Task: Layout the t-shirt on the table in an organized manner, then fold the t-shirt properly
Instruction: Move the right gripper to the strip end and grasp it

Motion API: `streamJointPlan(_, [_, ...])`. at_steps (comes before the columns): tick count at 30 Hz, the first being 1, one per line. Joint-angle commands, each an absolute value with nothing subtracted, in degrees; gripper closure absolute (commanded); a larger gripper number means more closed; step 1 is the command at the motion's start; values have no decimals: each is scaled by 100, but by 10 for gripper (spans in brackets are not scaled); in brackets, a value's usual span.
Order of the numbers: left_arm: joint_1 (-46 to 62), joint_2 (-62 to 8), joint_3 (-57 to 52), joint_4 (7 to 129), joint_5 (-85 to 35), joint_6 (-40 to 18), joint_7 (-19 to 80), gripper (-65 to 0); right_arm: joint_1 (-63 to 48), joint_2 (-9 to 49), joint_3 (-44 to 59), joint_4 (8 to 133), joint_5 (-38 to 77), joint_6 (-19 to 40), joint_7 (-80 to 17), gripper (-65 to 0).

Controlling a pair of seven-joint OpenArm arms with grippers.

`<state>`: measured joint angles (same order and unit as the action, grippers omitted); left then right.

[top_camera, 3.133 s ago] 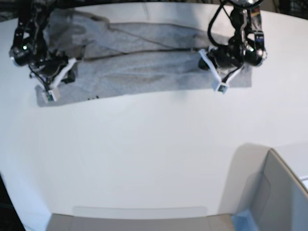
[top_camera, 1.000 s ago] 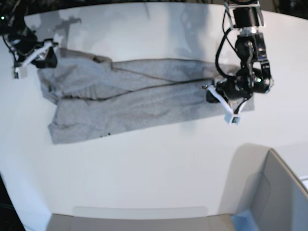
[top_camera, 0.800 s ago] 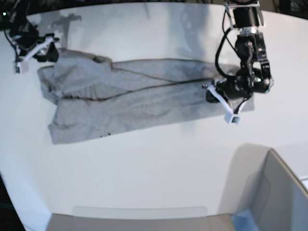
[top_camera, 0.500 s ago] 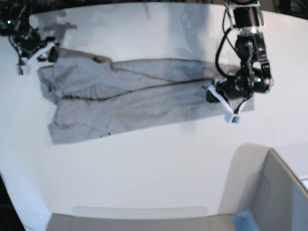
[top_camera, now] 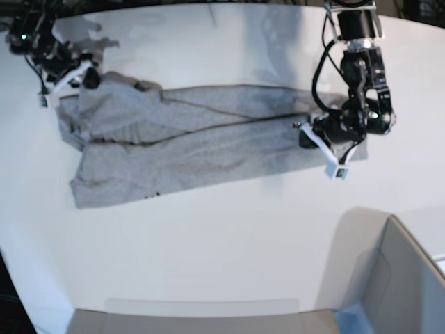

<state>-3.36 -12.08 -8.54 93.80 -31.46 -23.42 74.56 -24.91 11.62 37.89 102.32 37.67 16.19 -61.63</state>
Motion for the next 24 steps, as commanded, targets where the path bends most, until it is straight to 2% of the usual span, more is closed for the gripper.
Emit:
streamJointPlan(1, [-435, -1253, -884, 9490, -3204, -2360, 7380, -82, -2501, 1226, 3679, 10299, 3732, 1640, -6193, -210])
streamJointPlan(3, [-444, -1253, -884, 9490, -3204, -2360, 7380, -82, -2527, 1235, 3565, 10334, 3741, 1631, -6202, -136])
streamJointPlan(5, [-444, -1253, -884, 9490, -3204, -2360, 7380, -82, -2536, 1218, 3556, 10431, 3741, 1596, -6211, -27])
streamJointPlan(6, [-435, -1253, -884, 9490, -3204, -2360, 7380, -82, -2545, 1209, 3547, 10492, 3741, 1596, -6211, 0])
streamJointPlan(14, [-426, -1244, -866, 9481, -3204, -2360, 7380, -82, -2202, 1209, 3530, 11415, 3776, 1596, -6642, 0])
streamJointPlan(20, [-426, -1244, -875, 9490, -3204, -2360, 7380, -82, -1332, 1200, 3530, 11442, 3793, 1631, -7090, 0])
streamJointPlan(24, [-426, -1244, -875, 9490, -3204, -2360, 7380, -82, -567, 1200, 3521, 11407, 4198, 1631, -7538, 0])
